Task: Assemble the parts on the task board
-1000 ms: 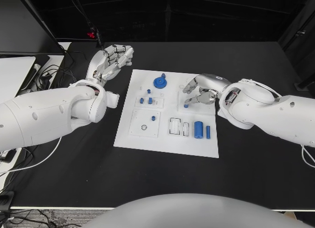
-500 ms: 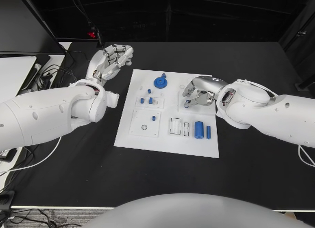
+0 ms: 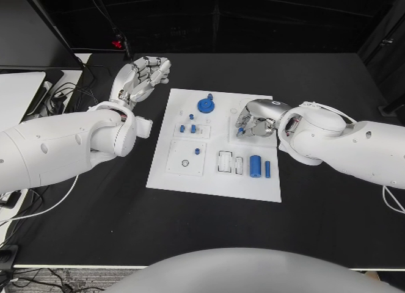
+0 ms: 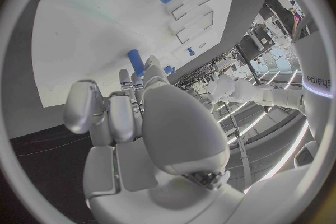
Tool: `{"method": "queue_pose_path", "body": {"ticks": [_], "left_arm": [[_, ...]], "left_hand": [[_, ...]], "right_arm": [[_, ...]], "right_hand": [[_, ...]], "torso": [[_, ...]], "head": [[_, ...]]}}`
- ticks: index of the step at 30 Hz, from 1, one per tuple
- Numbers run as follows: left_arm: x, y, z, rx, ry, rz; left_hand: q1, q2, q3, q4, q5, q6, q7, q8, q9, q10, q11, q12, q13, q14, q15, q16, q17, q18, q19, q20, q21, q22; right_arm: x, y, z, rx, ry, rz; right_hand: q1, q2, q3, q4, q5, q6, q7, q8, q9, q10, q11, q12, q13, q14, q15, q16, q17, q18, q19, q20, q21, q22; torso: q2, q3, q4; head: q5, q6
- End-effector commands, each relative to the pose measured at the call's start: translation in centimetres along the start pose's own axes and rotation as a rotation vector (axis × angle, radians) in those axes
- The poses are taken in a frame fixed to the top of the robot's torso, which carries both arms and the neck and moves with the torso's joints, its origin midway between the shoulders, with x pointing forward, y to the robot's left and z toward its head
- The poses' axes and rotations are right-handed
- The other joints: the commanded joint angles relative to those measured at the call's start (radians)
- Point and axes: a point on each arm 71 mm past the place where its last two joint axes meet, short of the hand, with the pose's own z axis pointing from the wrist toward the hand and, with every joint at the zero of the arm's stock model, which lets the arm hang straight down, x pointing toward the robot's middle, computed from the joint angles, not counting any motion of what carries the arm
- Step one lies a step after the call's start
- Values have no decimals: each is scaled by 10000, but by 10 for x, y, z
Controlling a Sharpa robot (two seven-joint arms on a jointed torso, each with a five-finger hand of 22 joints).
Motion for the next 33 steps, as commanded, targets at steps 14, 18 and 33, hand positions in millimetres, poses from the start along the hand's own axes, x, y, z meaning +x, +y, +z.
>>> {"method": "queue_pose_path", "body": {"ticks": [14,18,33], "left_arm": [[-1,-8,0,1041,2,-24],[-1,-8,0,1041,10,-32],[-1,-8,0,1047,12,-37]], "left_hand": [[71,-17,-69,-2,46,-53,1351,48,-9,-24,-26,36,-13,16,-43,32,-10,-32,62,-5,59,-17],[71,-17,-69,-2,46,-53,1351,48,-9,-24,-26,36,-13,16,-43,32,-10,-32,62,-5,59,-17],[71,-17,-69,-2,46,-53,1351,48,-9,-24,-26,36,-13,16,-43,32,-10,-32,62,-5,59,-17]], "right_arm": [[3,3,2,115,265,-190],[3,4,2,113,164,-377],[-4,7,0,-290,-970,-405]], "right_hand": [[378,286,322,-48,-47,629,-253,192,46,684,-224,81,-50,145,-235,31,59,115,48,-227,23,365],[666,405,511,-135,-46,1008,-414,354,104,1066,-372,146,-45,170,-348,59,147,108,80,-313,74,398],[1006,388,743,-217,-44,1595,-630,549,168,1662,-581,45,-77,175,-544,9,88,110,94,-524,35,371]], "torso": [[4,1,0],[7,0,-1],[-1,4,3]], "head": [[7,-14],[2,-14],[2,-22]]}}
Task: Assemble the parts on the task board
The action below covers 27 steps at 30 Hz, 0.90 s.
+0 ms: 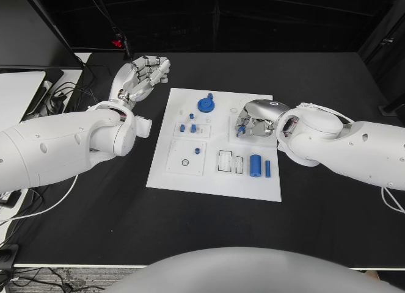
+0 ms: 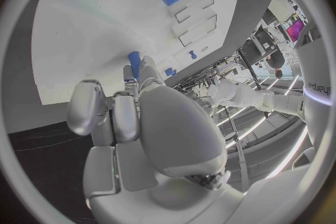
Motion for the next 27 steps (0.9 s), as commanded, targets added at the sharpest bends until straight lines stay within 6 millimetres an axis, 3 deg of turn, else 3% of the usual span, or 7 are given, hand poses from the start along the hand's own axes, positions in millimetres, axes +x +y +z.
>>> {"method": "queue_pose_path", "body": {"ticks": [1,16,23,27], "left_arm": [[0,-8,0,1054,22,-42],[0,-7,0,1028,20,-39],[1,-7,0,1016,39,-52],[2,-7,0,1010,55,-62]], "left_hand": [[71,-16,-69,-2,46,-53,1350,52,-10,-24,-26,36,-13,16,-43,32,-11,-31,62,-5,59,-9],[111,9,-95,1,60,-53,1350,72,-16,-34,-27,63,-16,10,-43,64,-54,-31,64,-5,61,-22],[113,10,-98,1,61,-53,1350,74,-17,-35,-27,65,-16,9,-43,66,-57,-32,64,-5,61,-23],[113,10,-98,1,61,-53,1350,74,-17,-35,-27,65,-16,9,-43,66,-57,-32,64,-5,61,-23]], "right_arm": [[-9,3,-2,-372,-1008,28],[-25,3,-26,-865,-2105,336],[-34,13,-29,-1400,-2407,628],[-33,26,-23,-1837,-2332,861]], "right_hand": [[102,16,59,-9,21,115,-37,27,34,181,-99,-43,3,183,-55,8,-14,110,-28,-76,-9,370],[100,-17,72,14,21,126,-33,7,23,182,-93,-123,-3,175,-58,-23,-74,119,-44,-90,-63,334],[106,-23,80,19,21,132,-33,2,20,183,-91,-149,-3,178,-58,-20,-58,109,-26,-93,-27,358],[111,-26,89,25,23,133,-31,-6,16,182,-89,-173,-4,185,-58,-10,-25,104,-17,-95,-11,369]], "torso": [[-1,-1,-4],[-16,-12,-1],[-4,-8,3],[-11,-13,15]], "head": [[11,20],[29,65],[50,92],[151,108]]}}
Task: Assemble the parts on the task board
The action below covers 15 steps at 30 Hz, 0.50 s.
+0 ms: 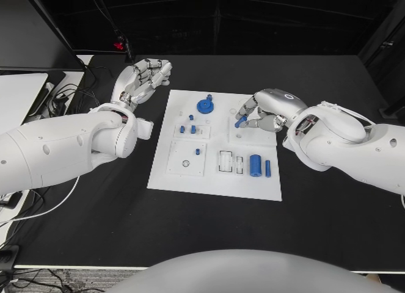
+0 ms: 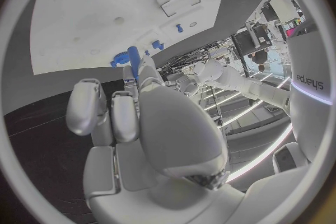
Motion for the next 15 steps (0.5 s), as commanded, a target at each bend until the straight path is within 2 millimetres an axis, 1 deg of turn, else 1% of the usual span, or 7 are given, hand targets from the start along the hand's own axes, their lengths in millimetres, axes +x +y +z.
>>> {"method": "queue_pose_path", "body": {"ticks": [1,5,6,9,10,12,15], "left_arm": [[1,-8,1,1033,60,-68],[2,-8,1,1033,74,-75],[3,-8,1,1033,77,-78],[4,-8,1,1026,96,-91],[4,-8,1,1023,101,-95],[4,-7,1,1020,103,-98],[4,-7,1,1013,102,-97]], "left_hand": [[113,10,-46,2,61,-53,1350,27,-8,-35,-27,65,-16,9,-43,66,-13,-32,64,-5,61,-9],[115,11,-51,3,62,-54,1350,29,-9,-38,-26,68,-17,7,-43,70,-19,-32,64,-5,61,-11],[115,11,-51,3,62,-54,1350,29,-9,-38,-26,68,-17,7,-43,70,-19,-32,64,-5,61,-11],[115,11,-51,3,62,-54,1350,29,-9,-38,-26,68,-17,7,-43,70,-19,-32,64,-5,61,-11],[115,11,-51,3,62,-54,1350,29,-9,-38,-26,68,-17,7,-43,70,-19,-32,64,-5,61,-11],[115,11,-52,3,62,-54,1350,29,-9,-38,-26,68,-17,6,-43,70,-19,-33,64,-5,61,-11],[116,12,-56,4,62,-56,1351,30,-10,-41,-26,70,-17,4,-42,72,-24,-33,63,-5,60,-13]], "right_arm": [[0,14,7,-678,-254,442],[6,32,18,-1182,-114,688],[6,34,19,-1236,-91,712],[12,48,28,-1628,81,897],[14,54,32,-1775,156,975],[17,62,37,-1977,240,1097],[24,76,46,-2286,507,1227]], "right_hand": [[91,-21,90,17,35,60,1,48,2,183,-87,-54,8,175,-48,-13,28,104,18,-63,28,370],[95,-19,97,20,35,60,2,44,0,185,-86,-65,8,175,-47,-15,26,103,19,-64,28,370],[98,-17,101,22,36,60,2,42,-1,185,-85,-71,8,175,-47,-16,24,103,20,-64,28,370],[106,-13,114,25,36,60,5,35,-5,187,-83,-91,8,177,-46,-16,27,102,21,-65,28,371],[109,-12,117,26,36,60,5,33,-6,188,-83,-96,8,177,-46,-17,27,102,21,-65,27,370],[116,-11,125,26,37,60,6,29,-8,189,-83,-107,9,178,-45,-18,25,102,20,-66,24,368],[147,-2,160,23,38,59,12,12,-16,197,-79,-149,10,180,-44,-23,23,103,19,-67,15,363]], "torso": [[4,-4,27],[7,2,34],[6,1,41],[-3,1,78],[-2,2,93],[6,5,93],[-1,-2,146]], "head": [[128,22],[380,39],[415,41],[628,39],[676,42],[753,50],[908,40]]}}
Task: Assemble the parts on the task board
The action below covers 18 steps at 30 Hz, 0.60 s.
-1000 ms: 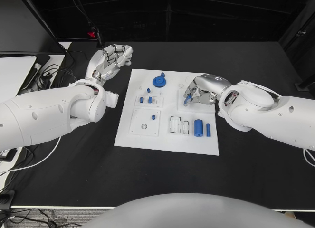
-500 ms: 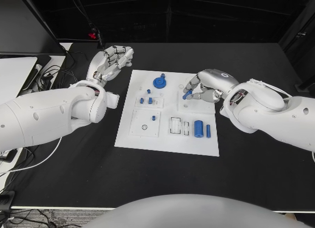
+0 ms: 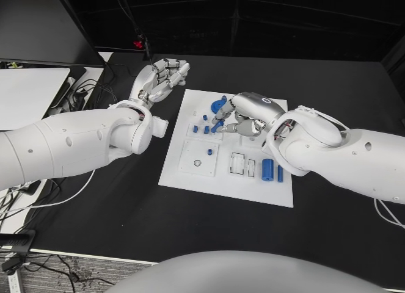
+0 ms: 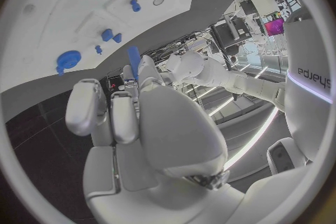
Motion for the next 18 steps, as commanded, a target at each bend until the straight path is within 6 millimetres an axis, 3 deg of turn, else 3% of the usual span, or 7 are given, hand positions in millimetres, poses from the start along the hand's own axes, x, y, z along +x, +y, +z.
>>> {"method": "queue_pose_path", "body": {"ticks": [1,3,9,18], "left_arm": [[1,-8,0,1017,55,-68],[1,-8,0,1017,59,-73],[2,-8,0,1016,72,-84],[3,-8,1,1020,89,-94]], "left_hand": [[116,12,-57,4,63,-55,1350,30,-11,-41,-26,33,-17,4,-42,34,-15,-33,63,-5,60,-13],[116,12,-57,4,63,-55,1350,30,-11,-41,-26,33,-17,4,-42,34,-15,-33,63,-5,60,-13],[116,12,-57,4,63,-55,1350,30,-11,-41,-26,33,-17,4,-42,34,-15,-33,63,-5,60,-13],[116,12,-57,4,63,-55,1350,30,-11,-41,-26,33,-17,4,-42,34,-15,-33,63,-5,60,-13]], "right_arm": [[6,9,8,-489,390,321],[10,13,12,-588,565,377],[24,19,17,-673,1102,338],[38,19,14,-662,1707,-52]], "right_hand": [[139,14,86,6,41,60,7,7,-7,109,-64,-70,18,180,-44,-23,5,103,19,-67,14,362],[139,14,86,6,41,60,7,7,-7,109,-64,-70,18,180,-44,-23,5,103,19,-67,14,362],[166,11,119,3,42,49,19,-18,-19,122,-57,-117,19,182,-40,-31,-3,100,23,-67,18,365],[186,10,148,1,44,39,30,-40,-29,125,-50,-159,19,182,-34,-38,-12,99,23,-64,14,364]], "torso": [[-5,-3,65],[-6,-7,78],[-6,-5,36],[-5,3,34]], "head": [[135,-9],[184,-27],[288,-93],[296,-196]]}}
